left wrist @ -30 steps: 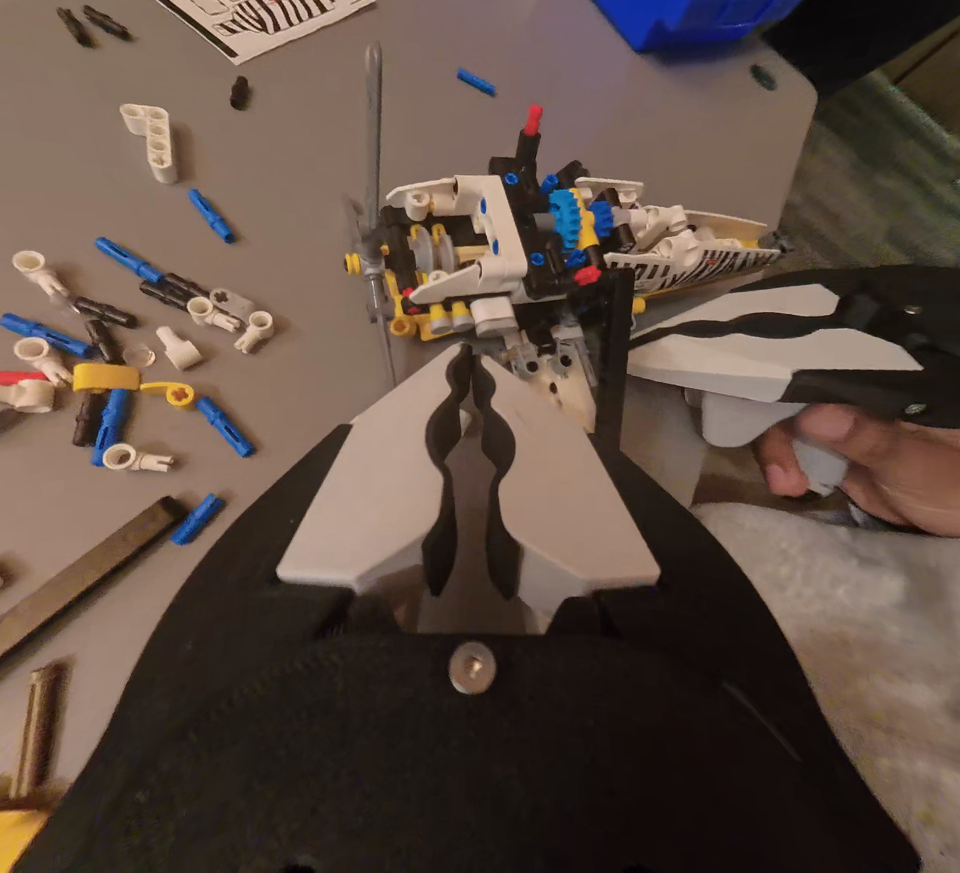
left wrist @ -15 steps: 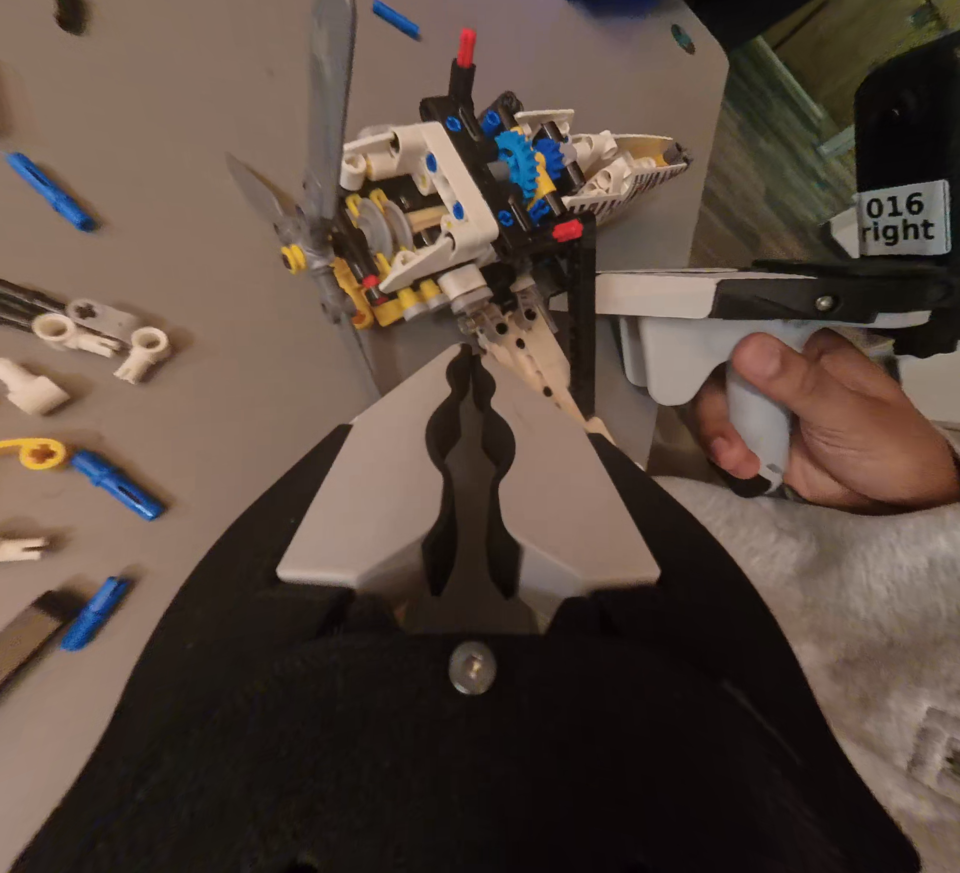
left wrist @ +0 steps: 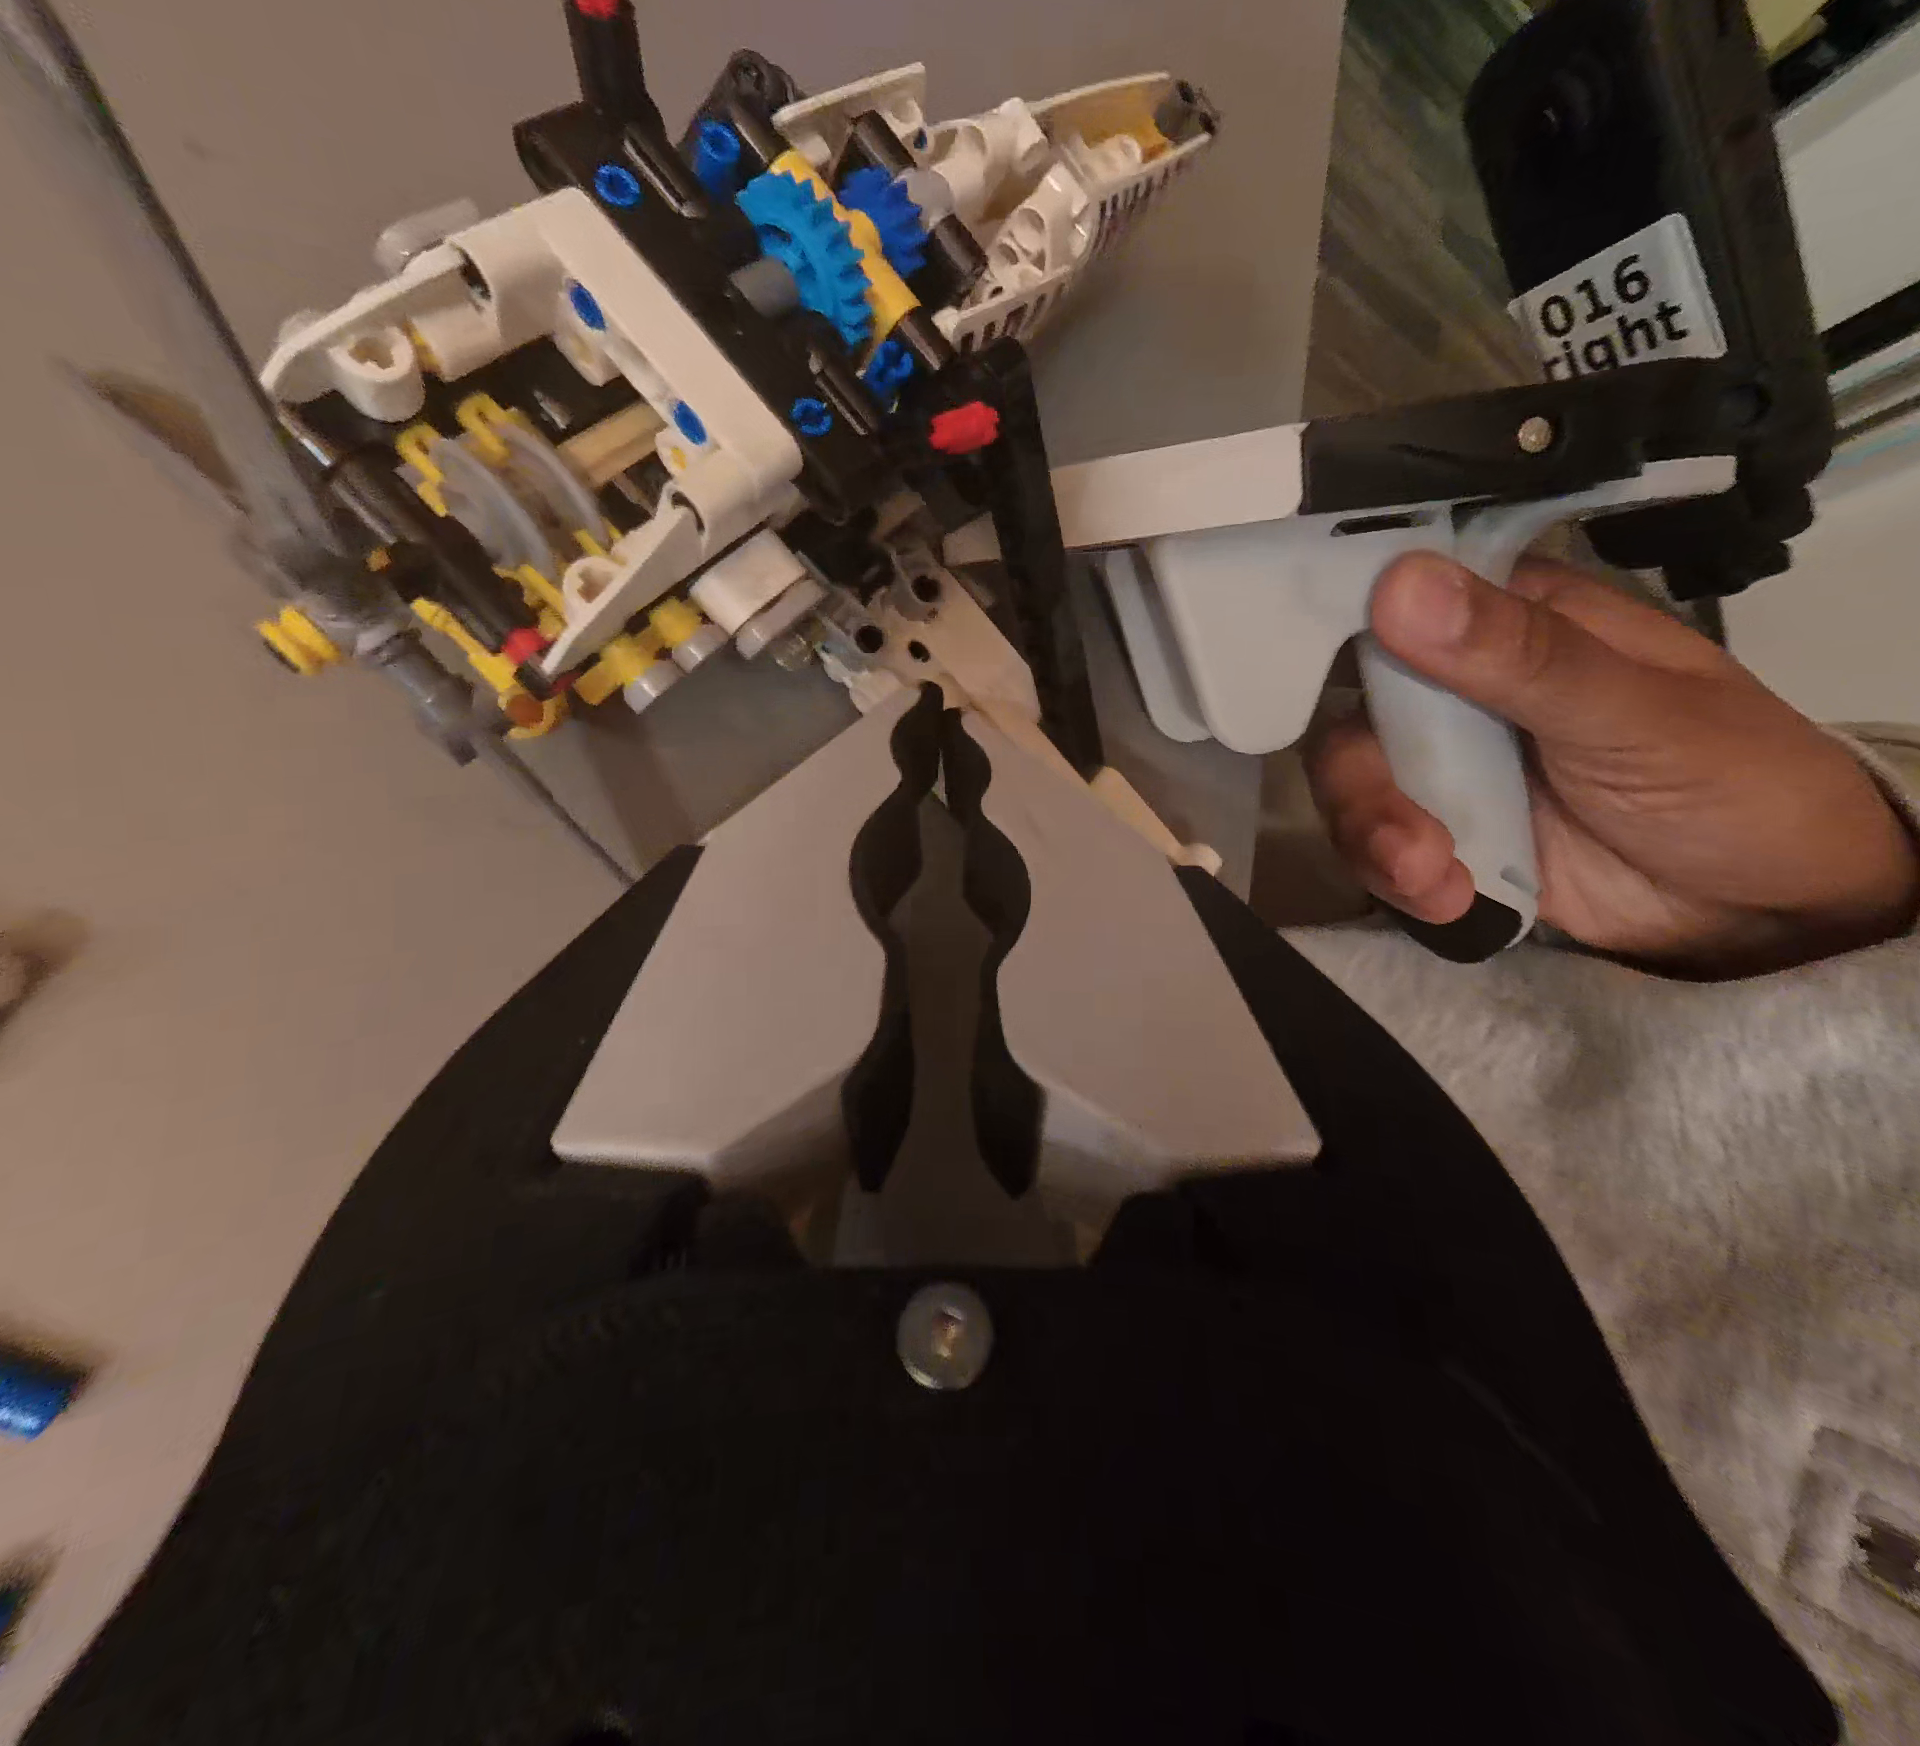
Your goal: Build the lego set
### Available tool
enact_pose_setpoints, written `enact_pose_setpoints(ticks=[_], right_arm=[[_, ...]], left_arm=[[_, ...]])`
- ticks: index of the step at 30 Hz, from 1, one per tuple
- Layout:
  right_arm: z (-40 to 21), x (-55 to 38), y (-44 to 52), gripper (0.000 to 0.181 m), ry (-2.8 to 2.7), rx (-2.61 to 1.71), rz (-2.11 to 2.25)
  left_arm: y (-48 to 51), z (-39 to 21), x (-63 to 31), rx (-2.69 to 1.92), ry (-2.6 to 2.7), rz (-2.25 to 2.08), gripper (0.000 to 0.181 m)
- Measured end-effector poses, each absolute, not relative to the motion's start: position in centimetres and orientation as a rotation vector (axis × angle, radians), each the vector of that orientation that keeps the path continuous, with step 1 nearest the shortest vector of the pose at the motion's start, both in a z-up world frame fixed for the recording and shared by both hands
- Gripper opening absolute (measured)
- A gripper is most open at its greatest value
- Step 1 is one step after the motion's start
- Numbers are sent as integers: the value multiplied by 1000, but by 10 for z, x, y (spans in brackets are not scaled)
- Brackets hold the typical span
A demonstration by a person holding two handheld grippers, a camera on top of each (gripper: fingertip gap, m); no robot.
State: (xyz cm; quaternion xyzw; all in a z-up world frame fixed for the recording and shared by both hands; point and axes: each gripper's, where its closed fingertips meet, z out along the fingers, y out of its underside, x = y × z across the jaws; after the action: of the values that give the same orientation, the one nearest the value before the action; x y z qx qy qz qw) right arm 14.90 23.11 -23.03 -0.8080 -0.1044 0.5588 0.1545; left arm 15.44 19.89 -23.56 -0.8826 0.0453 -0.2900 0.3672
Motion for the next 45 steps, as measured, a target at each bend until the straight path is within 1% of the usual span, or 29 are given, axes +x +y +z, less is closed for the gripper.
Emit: enact_pose_setpoints(ticks=[5, 9, 16, 22, 29, 39, 45], right_arm=[[-230, 149, 235, 0, -242, -2334, 1664], [-231, 147, 236, 0, -279, -2336, 1639], [-231, 141, 237, 0, -306, -2324, 1617], [-230, 136, 231, 0, -358, -2350, 1721], [-230, 131, 235, 0, -320, -2342, 1733], [-232, 123, 233, 0, -554, -2367, 1630], [-232, 120, 232, 0, -633, -2360, 1652]], left_arm=[[200, -237, 160, -2272, 126, -775, 0], [201, -237, 162, -2278, 159, -715, 0], [201, -238, 161, -2279, 135, -755, 0], [200, -239, 161, -2282, 135, -761, 0], [201, -239, 160, -2284, 129, -756, 0], [199, -239, 160, -2283, 118, -808, 0], [197, -238, 163, -2275, 130, -855, 0]])
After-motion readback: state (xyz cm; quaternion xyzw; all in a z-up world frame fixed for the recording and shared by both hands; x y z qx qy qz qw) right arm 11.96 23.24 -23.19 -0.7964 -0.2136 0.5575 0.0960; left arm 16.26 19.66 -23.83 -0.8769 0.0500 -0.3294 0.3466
